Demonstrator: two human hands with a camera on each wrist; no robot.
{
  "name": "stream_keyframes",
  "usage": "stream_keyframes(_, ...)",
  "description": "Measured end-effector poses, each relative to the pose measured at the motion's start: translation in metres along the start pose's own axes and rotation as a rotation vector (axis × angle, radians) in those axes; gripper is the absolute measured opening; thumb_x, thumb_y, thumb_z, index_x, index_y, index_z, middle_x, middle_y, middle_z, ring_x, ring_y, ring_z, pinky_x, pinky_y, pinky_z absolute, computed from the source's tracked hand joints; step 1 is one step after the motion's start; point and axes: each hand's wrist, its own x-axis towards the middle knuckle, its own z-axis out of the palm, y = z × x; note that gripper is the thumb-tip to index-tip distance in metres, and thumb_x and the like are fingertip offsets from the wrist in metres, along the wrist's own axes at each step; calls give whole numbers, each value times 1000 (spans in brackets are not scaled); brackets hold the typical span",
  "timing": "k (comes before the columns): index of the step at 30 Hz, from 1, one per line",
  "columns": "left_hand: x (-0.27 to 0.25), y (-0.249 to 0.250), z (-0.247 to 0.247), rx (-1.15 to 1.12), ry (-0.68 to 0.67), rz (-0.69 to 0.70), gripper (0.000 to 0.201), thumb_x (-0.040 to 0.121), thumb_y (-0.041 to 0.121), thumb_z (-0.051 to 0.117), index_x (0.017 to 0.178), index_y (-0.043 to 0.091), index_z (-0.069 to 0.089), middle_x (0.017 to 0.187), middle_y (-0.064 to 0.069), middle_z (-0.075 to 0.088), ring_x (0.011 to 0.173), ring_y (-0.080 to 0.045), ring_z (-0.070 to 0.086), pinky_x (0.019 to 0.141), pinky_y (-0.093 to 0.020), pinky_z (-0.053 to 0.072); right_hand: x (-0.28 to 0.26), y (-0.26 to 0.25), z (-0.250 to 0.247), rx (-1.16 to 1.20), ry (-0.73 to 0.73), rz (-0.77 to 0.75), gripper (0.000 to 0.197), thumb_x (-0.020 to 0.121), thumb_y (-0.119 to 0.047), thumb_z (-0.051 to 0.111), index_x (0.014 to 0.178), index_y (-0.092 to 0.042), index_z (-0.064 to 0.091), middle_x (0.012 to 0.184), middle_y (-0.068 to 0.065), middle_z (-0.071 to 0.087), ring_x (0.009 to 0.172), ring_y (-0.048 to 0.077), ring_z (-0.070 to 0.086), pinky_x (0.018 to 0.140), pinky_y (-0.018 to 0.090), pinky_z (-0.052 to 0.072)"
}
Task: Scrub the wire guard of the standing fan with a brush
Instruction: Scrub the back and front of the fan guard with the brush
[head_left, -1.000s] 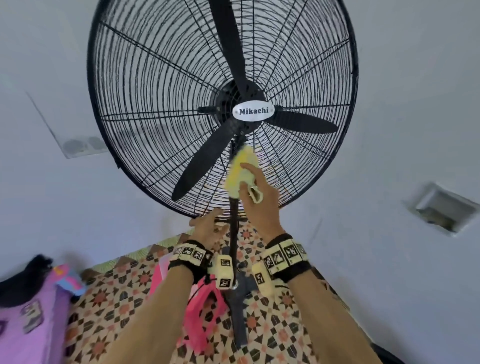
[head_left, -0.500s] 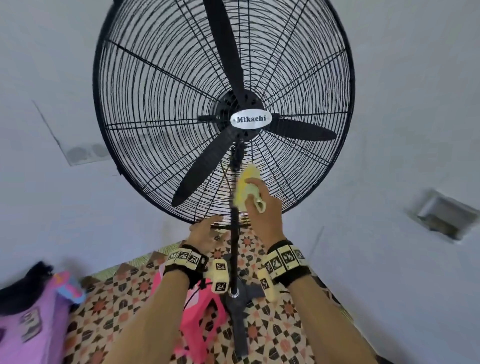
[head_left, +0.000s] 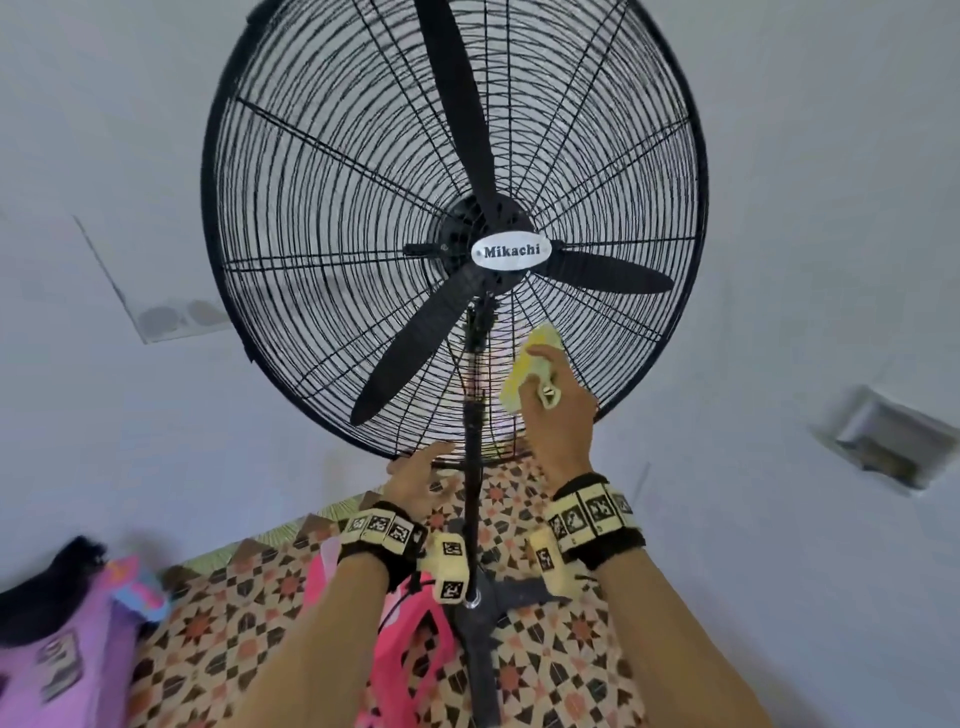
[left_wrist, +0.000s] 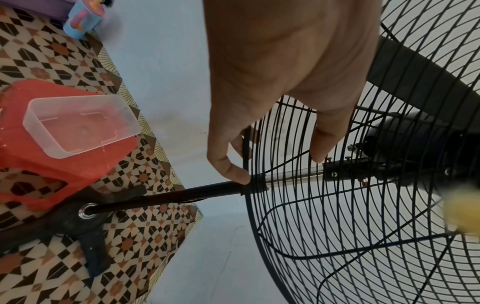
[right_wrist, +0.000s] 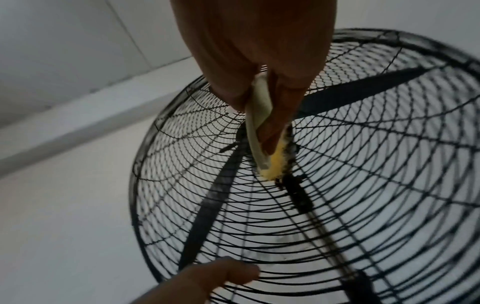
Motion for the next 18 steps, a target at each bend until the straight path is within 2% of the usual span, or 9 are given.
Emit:
stream_keyframes(2, 5, -3, -2, -26, 16, 11, 95, 61, 16, 94, 143, 19, 48, 141, -20, 51, 120, -42, 64, 66, -36, 59, 0, -14, 1, 64, -78, -105, 33, 102, -11, 58, 131, -25, 61, 65, -11, 56, 48, 5, 44, 50, 15, 36)
stream_keyframes(6, 5, -5, -4, -45, 10, 37, 65, 79, 12, 86, 137, 13, 56, 143, -19, 50, 122, -41, 63, 68, -37, 59, 5, -22, 8, 69, -247, -242, 41, 103, -11, 58, 142, -23, 58, 58, -18, 48, 47, 4, 42, 51, 13, 33)
stream_keyframes(8, 8, -4, -6, -24, 13, 24, 83, 61, 15, 97, 134, 14, 59, 146, -16, 45, 126, -42, 59, 68, -37, 59, 10, -9, 8, 87, -211, -148, 41, 102, -12, 58, 139, -29, 60, 63, -8, 56, 49, 6, 43, 51, 20, 38)
stream_keyframes(10, 8, -1, -5, -18, 3, 14, 118, 34, 18, 105, 140, 21, 53, 143, -15, 45, 126, -42, 58, 67, -36, 58, 11, 1, 5, 95, -102, -47, 41, 100, -15, 58, 134, -38, 61, 72, 13, 61, 54, 26, 48, 52, 31, 42)
stream_keyframes(12, 8, 0, -2, -19, 16, 20, 119, 34, 19, 101, 141, 20, 50, 139, -16, 49, 125, -42, 61, 67, -36, 58, 10, 1, 2, 62, -51, -42, 42, 100, -15, 58, 135, -37, 60, 76, 18, 62, 60, 37, 51, 50, 34, 41)
stream_keyframes(14, 4, -1, -1, -32, 13, 30, 104, 49, 18, 95, 142, 17, 49, 136, -19, 51, 121, -38, 64, 66, -35, 57, 9, -12, 3, 88, -111, -86, 42, 101, -13, 59, 139, -29, 60, 71, 4, 64, 53, 18, 53, 46, 31, 44)
stream_keyframes(15, 2, -1, -2, -40, 7, 27, 94, 58, 15, 92, 143, 17, 49, 136, -20, 51, 118, -38, 65, 65, -36, 58, 7, -17, 6, 96, -167, -120, 41, 101, -11, 60, 140, -25, 60, 68, -8, 61, 51, 9, 52, 46, 20, 41)
stream_keyframes(16, 0, -2, -4, -43, 6, 27, 87, 67, 12, 88, 143, 17, 49, 135, -21, 51, 115, -36, 66, 66, -36, 58, 5, -20, 8, 93, -217, -160, 40, 102, -11, 60, 140, -23, 60, 65, -17, 57, 49, 3, 50, 48, 13, 38)
stream_keyframes(18, -2, -1, -4, -43, -16, 27, 77, 77, 9, 85, 144, 18, 49, 134, -19, 51, 112, -33, 66, 67, -36, 58, 2, -18, 10, 76, -242, -157, 38, 102, -13, 59, 138, -27, 61, 59, -18, 52, 49, 3, 46, 52, 12, 38)
